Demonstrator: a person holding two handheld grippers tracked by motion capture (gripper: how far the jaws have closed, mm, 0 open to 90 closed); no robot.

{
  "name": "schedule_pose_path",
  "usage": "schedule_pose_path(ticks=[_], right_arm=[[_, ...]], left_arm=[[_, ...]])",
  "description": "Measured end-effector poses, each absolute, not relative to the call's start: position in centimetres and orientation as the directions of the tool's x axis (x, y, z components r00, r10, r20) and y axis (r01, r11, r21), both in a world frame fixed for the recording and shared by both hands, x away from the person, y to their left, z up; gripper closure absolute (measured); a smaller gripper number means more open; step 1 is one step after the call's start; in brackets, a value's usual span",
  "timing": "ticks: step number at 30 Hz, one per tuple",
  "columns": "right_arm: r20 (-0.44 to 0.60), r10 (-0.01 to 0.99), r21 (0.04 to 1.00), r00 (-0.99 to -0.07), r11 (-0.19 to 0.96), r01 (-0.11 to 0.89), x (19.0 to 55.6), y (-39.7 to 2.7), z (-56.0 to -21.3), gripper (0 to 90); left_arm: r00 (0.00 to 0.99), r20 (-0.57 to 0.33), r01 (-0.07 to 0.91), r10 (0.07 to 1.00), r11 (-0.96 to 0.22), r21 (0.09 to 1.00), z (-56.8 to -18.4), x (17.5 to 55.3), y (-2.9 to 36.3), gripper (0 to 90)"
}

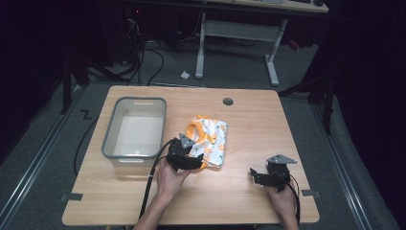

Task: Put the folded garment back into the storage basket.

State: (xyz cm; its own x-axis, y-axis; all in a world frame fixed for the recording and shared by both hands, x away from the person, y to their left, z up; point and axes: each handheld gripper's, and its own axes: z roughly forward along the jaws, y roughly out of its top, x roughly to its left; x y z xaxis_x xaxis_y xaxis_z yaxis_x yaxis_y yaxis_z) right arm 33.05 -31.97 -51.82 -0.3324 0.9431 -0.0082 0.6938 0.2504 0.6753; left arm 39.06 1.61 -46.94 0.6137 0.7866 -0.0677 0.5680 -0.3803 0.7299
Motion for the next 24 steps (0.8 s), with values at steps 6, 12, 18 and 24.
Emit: schedule_pose_path(ticks=[6, 12, 18, 24], right_arm=[[-0.008, 0.943, 0.675, -0.332, 0.25, 0.694, 33.0, -32.0, -51.8, 16.5], [-0.008, 0.943, 0.675, -0.332, 0.25, 0.694, 33.0, -32.0, -51.8, 16.5], [-0.008, 0.943, 0.675, -0.332, 0.25, 0.694, 33.1, -32.0, -51.8, 16.5], [-0.008, 0.943, 0.674, -0.333, 0.251, 0.695, 33.0, -32.0, -51.8, 16.5]], left_arm=[[0.605, -0.05, 0.566, 0.795, -0.385, 0.729, -46.4, 40.3, 1.2, 23.2], [0.603, -0.056, 0.576, 0.796, -0.386, 0.721, -46.4, 41.4, 0.6, 22.1], [0.588, -0.07, 0.6, 0.806, -0.376, 0.706, -46.8, 42.8, 0.3, 20.7], [0.56, -0.083, 0.622, 0.824, -0.352, 0.7, -46.9, 44.4, 0.0, 20.3]])
